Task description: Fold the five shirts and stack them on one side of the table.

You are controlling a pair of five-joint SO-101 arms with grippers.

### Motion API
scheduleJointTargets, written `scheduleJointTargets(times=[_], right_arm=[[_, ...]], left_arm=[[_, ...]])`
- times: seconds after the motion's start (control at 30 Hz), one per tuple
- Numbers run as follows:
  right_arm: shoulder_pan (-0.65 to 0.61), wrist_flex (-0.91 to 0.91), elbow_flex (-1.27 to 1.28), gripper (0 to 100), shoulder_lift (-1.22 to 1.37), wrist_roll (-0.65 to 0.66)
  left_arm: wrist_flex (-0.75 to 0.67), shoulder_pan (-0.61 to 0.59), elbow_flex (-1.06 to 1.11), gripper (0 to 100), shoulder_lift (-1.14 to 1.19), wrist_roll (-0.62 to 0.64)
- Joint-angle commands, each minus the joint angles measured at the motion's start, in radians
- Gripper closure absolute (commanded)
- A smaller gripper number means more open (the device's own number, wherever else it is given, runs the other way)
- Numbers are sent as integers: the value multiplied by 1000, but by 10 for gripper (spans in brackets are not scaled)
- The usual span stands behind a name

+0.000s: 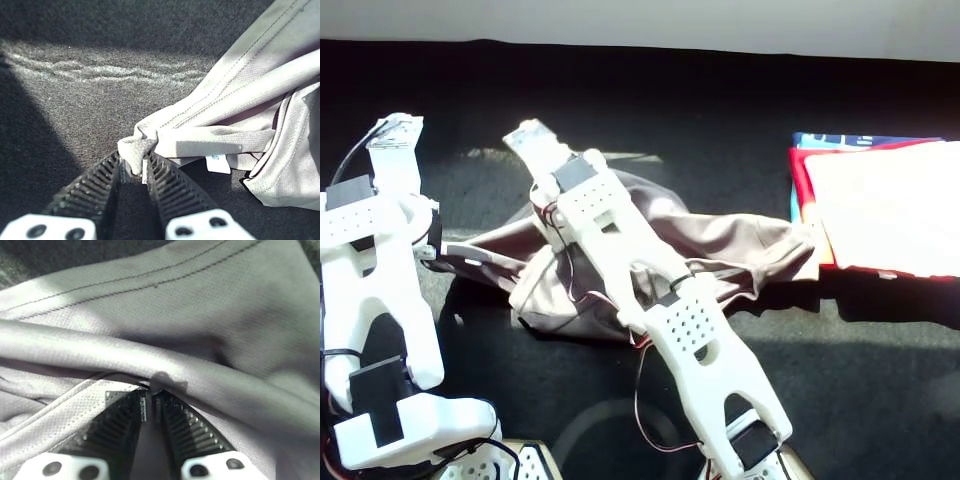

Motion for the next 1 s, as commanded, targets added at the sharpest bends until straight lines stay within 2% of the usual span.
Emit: scheduleJointTargets(times=[0.0, 0.2, 0.37, 0.47, 0.67, 0.97], right_arm=[[39, 50, -124, 992, -12, -3], [68, 275, -438, 992, -12, -3], [156, 280, -618, 992, -16, 2], [196, 282, -625, 992, -61, 51], [240, 282, -455, 992, -341, 69], [337, 274, 160, 992, -1067, 71]], left_arm=[[-5, -15, -13, 991, -31, -8], [-5, -15, -15, 991, -33, -8], [12, -13, -24, 991, -42, -6], [112, -13, -107, 991, -39, -6], [301, -15, -305, 991, -33, -6], [517, -13, -624, 991, -35, -6]])
